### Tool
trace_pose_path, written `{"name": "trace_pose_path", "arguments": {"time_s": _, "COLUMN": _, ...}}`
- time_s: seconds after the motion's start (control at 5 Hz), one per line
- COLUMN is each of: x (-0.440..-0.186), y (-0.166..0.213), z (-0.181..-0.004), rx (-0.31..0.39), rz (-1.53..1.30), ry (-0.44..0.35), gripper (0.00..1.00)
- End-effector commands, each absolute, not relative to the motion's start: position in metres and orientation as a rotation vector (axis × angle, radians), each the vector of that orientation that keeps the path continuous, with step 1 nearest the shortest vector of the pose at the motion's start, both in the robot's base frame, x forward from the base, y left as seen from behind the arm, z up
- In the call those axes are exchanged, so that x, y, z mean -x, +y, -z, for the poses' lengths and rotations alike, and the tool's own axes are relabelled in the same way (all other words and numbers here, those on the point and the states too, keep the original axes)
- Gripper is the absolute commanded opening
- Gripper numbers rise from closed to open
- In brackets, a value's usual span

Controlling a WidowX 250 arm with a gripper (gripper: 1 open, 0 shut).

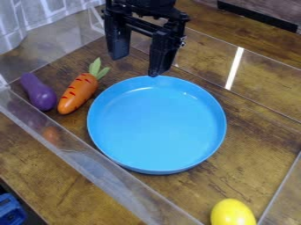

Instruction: Put the lemon on the blue tray

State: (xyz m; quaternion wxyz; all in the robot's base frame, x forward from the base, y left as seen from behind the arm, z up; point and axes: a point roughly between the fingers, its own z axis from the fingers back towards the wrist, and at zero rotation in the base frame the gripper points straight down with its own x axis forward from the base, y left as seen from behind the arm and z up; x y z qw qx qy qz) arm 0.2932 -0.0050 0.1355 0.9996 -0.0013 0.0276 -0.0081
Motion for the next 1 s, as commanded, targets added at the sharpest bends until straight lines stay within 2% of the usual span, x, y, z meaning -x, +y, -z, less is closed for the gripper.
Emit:
{"name": "trace_pose_path", "arguments": {"time_s": 0.0, "x": -0.296, "y": -0.013, "z": -0.129, "rx": 0.005, "rz": -0.025, "ry": 0.065, "gripper": 1.00}}
{"name": "trace_pose_path", "arguments": {"time_s": 0.2, "x": -0.295, "y": -0.034, "z": -0.117, "rx": 0.008, "rz": -0.009, "ry": 0.062, "gripper": 1.00}}
{"name": "trace_pose_path", "arguments": {"time_s": 0.8, "x": -0.284, "y": -0.087, "z": -0.090, "rx": 0.023, "rz": 0.303, "ry": 0.045, "gripper": 1.00}}
